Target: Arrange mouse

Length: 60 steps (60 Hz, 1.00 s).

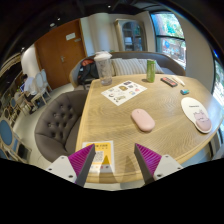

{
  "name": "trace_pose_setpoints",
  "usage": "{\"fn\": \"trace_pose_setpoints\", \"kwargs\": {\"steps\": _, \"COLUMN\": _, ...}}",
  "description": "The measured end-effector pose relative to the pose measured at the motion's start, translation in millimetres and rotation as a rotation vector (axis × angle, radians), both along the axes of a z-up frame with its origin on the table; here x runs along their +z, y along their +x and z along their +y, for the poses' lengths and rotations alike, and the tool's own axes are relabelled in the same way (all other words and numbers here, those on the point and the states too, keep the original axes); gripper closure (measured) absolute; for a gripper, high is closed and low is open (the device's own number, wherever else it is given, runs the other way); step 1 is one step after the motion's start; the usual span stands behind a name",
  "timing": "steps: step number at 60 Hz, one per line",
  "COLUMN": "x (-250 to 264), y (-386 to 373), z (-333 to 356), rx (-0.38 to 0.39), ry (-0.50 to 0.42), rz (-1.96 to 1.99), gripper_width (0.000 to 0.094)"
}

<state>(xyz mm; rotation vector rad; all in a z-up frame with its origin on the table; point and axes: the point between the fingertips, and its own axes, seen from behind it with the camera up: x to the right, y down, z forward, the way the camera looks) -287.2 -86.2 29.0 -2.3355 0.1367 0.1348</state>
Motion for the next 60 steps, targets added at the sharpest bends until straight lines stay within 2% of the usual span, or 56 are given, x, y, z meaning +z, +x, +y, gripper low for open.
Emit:
{"fn": "trace_pose_setpoints", "kwargs": {"steps": 9, "x": -24, "y": 67, "z": 23, "rx": -0.087, "ry": 0.02, "rz": -0.075, "gripper_width": 0.0123}}
{"fn": "trace_pose_setpoints", "kwargs": {"steps": 17, "x": -47, "y": 104, "z": 52, "rx": -0.072, "ry": 0.049, "rz": -0.159, "gripper_width": 0.0135}}
{"fn": "trace_pose_setpoints", "kwargs": {"steps": 19, "x": -44, "y": 106, "z": 64, "rx": -0.06, "ry": 0.089, "rz": -0.152, "gripper_width": 0.0137}}
{"fn": "trace_pose_setpoints", "kwargs": {"steps": 29, "x": -44, "y": 116, "z": 99, "rx": -0.021, "ry": 0.137, "rz": -0.124, "gripper_width": 0.0153}}
{"fn": "trace_pose_setpoints", "kwargs": {"steps": 32, "x": -44, "y": 118, "z": 108, "rx": -0.001, "ry": 0.149, "rz": -0.124, "gripper_width": 0.0199}}
{"fn": "trace_pose_setpoints", "kwargs": {"steps": 37, "x": -45, "y": 120, "z": 115, "rx": 0.017, "ry": 0.144, "rz": -0.118, "gripper_width": 0.0363}}
{"fn": "trace_pose_setpoints", "kwargs": {"steps": 40, "x": -47, "y": 122, "z": 116, "rx": 0.021, "ry": 0.143, "rz": -0.114, "gripper_width": 0.0417}}
{"fn": "trace_pose_setpoints", "kwargs": {"steps": 44, "x": -44, "y": 122, "z": 114, "rx": 0.032, "ry": 0.145, "rz": -0.102, "gripper_width": 0.0429}}
{"fn": "trace_pose_setpoints", "kwargs": {"steps": 53, "x": -48, "y": 121, "z": 111, "rx": 0.114, "ry": 0.102, "rz": -0.101, "gripper_width": 0.0473}}
{"fn": "trace_pose_setpoints", "kwargs": {"steps": 60, "x": -47, "y": 118, "z": 109, "rx": 0.188, "ry": 0.081, "rz": -0.082, "gripper_width": 0.0542}}
